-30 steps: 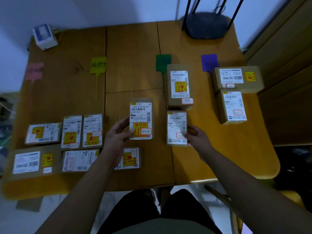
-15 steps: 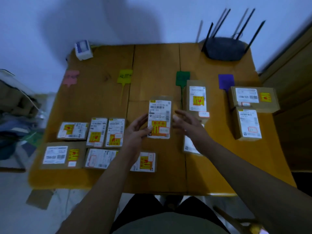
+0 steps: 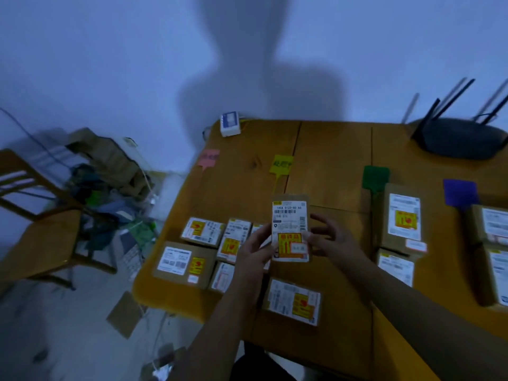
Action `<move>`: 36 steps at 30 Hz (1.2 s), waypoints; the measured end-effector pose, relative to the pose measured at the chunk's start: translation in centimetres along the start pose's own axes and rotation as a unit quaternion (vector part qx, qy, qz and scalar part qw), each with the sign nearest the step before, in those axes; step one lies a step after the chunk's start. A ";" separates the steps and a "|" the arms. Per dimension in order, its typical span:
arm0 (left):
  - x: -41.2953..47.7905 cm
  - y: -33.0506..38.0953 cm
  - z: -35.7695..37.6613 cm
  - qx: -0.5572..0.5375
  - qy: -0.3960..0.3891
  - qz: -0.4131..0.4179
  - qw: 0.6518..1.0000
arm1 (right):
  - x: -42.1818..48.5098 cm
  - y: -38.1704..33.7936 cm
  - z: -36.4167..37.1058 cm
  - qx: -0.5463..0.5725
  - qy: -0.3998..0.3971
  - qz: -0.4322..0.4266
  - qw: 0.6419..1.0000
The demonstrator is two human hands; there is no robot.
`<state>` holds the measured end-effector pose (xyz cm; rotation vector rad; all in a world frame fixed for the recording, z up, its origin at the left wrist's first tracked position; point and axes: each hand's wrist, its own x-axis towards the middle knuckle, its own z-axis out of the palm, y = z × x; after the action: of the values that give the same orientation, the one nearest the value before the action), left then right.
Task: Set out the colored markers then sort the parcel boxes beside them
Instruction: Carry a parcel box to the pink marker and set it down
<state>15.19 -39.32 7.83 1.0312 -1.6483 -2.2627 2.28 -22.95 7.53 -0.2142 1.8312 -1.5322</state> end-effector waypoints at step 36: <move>36.4 5.2 -28.0 0.254 0.083 0.037 0.963 | 34.8 -0.6 32.8 -0.023 0.091 0.094 0.991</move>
<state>3.60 -81.27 -7.66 1.1917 -2.2035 -1.6826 -2.77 -68.12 -7.40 0.0792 1.9690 -1.4163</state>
